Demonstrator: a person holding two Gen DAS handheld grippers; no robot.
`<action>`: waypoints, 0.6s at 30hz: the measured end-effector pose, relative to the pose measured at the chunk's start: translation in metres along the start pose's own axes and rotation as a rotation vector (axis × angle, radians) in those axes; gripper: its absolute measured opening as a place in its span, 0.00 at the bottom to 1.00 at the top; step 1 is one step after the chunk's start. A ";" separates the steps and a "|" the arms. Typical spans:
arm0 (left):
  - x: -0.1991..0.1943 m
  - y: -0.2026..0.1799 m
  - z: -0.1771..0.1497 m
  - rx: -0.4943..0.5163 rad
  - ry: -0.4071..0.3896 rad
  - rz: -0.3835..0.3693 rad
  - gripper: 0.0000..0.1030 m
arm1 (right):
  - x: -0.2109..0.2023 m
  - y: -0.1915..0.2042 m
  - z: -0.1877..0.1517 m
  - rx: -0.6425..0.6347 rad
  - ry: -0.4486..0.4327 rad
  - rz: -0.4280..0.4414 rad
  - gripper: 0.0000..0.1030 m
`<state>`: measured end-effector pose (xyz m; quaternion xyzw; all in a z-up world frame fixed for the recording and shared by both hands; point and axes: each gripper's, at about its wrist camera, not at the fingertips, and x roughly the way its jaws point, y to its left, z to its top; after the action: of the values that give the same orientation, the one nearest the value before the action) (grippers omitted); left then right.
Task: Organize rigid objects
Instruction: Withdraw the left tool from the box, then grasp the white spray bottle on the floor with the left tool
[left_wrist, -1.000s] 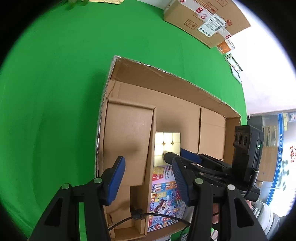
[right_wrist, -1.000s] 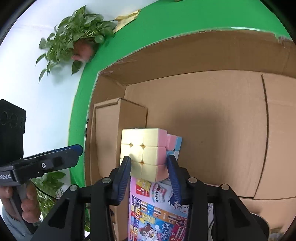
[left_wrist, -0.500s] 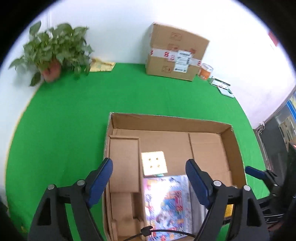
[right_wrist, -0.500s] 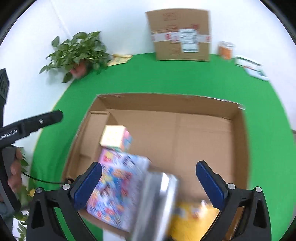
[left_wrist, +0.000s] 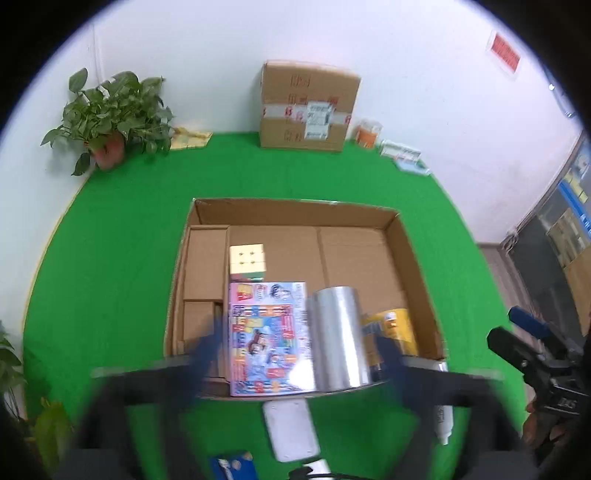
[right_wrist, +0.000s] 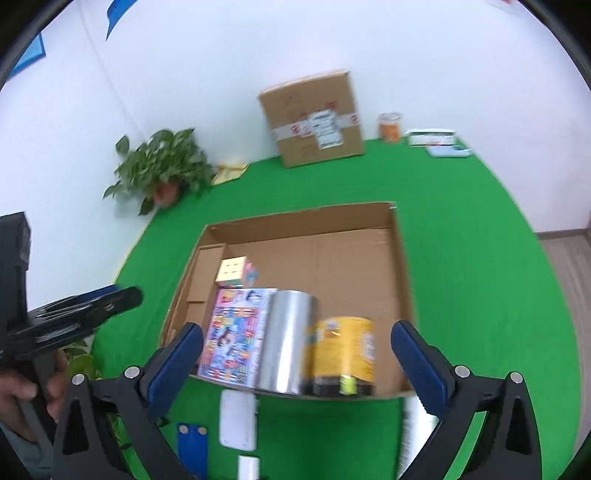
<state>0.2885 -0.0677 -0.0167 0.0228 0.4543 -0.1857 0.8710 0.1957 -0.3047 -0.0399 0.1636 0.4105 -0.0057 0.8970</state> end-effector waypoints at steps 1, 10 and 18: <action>-0.006 -0.002 -0.004 0.001 -0.017 0.005 0.93 | -0.008 -0.011 -0.007 0.011 0.006 -0.006 0.99; -0.002 -0.036 -0.081 0.026 0.212 0.050 0.93 | 0.035 -0.119 -0.125 0.100 0.387 -0.094 0.93; 0.001 -0.049 -0.142 -0.091 0.327 -0.011 0.93 | 0.083 -0.176 -0.196 0.170 0.547 -0.140 0.52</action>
<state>0.1612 -0.0838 -0.0945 0.0110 0.5981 -0.1634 0.7845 0.0819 -0.4025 -0.2716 0.2049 0.6454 -0.0578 0.7336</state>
